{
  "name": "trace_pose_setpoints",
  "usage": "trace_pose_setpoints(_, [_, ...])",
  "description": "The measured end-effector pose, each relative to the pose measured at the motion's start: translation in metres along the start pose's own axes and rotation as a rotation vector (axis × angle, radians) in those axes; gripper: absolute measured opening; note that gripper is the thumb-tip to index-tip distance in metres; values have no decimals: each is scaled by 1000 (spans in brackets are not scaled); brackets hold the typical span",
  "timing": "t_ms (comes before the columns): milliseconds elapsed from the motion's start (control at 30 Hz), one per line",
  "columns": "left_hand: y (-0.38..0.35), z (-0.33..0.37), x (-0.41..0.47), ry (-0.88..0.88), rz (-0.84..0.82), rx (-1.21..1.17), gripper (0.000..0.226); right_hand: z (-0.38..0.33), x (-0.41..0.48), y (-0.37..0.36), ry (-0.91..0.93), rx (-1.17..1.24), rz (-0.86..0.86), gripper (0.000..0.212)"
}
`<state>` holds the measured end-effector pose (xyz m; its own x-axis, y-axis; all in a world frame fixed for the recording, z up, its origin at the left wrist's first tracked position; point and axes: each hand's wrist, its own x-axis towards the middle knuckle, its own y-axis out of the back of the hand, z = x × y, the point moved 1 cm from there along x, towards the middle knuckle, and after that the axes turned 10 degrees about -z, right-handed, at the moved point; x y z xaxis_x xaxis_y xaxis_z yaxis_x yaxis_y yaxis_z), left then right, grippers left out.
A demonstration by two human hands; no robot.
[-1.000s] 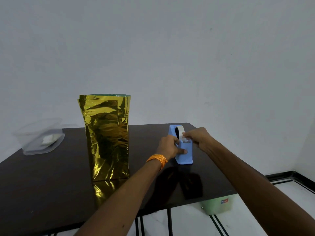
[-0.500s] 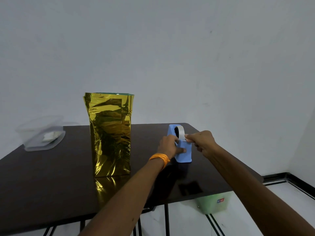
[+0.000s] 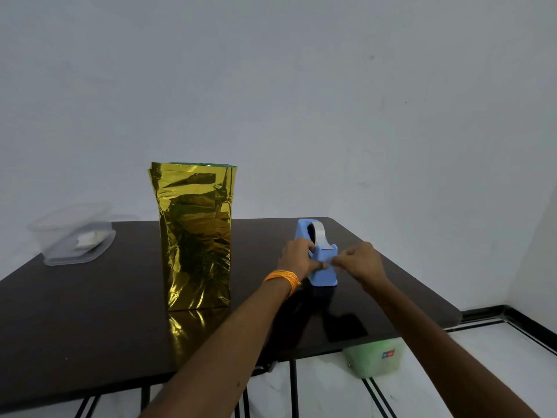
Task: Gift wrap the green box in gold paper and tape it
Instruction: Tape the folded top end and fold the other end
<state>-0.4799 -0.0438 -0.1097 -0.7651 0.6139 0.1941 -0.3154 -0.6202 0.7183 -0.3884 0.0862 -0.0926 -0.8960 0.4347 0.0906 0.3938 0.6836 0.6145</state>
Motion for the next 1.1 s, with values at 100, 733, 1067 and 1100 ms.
trace_pose_setpoints(100, [0,-1,0,-1,-3,7,49,7,-8,2,-21,-82,-7,24])
trace_pose_setpoints(733, [151,68,-76,-321,369,86,24,-114,-34,5,374,528,-297,25])
trace_pose_setpoints(1067, [261,53,-117,-98,348,522,57,-176,-37,-41,621,463,-350,42])
trace_pose_setpoints(1100, [266,46,-119,-30,288,564,65,-182,-37,-46,622,469,-359,43])
